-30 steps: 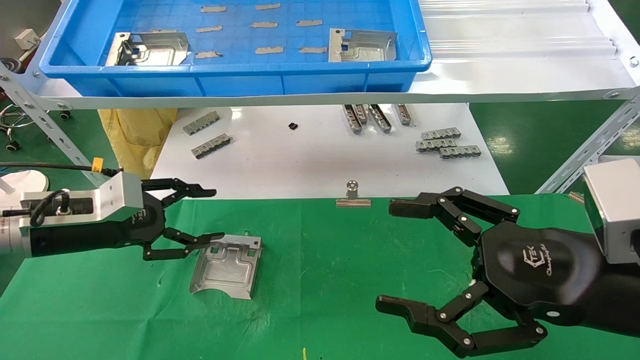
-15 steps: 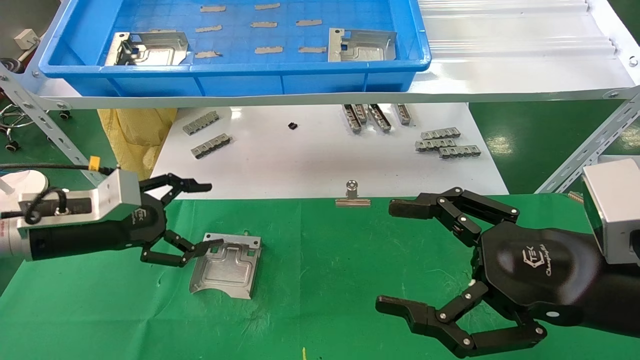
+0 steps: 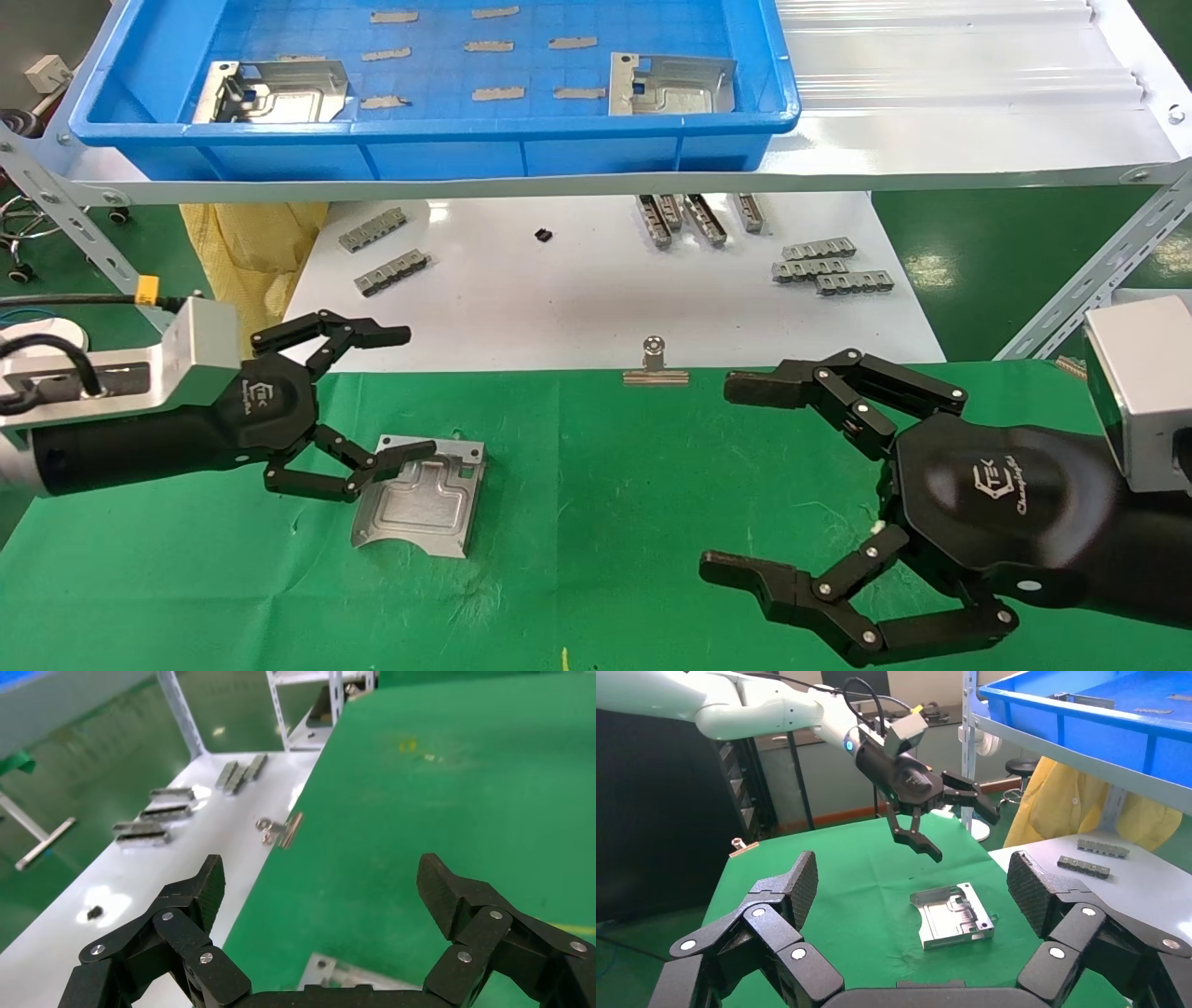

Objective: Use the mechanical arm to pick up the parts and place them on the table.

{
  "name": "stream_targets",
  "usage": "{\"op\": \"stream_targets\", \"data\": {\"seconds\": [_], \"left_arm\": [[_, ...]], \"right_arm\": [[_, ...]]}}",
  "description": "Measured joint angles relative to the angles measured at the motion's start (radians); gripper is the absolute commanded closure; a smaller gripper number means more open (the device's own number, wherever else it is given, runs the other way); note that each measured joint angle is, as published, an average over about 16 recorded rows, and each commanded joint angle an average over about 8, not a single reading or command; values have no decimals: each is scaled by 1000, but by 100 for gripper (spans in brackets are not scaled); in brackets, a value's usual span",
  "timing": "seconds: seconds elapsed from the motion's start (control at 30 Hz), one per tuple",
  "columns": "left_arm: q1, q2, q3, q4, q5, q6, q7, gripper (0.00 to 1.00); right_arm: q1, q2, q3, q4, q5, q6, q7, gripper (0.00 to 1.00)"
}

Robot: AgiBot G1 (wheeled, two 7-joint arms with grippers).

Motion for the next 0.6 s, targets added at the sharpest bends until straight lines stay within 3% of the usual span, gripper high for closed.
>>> {"op": "stream_targets", "data": {"seconds": [0.6], "left_arm": [[188,-103,-143,-383,-108,-28,-280,0]], "right_arm": [[0,0,0,0,0,0,0,0]]}}
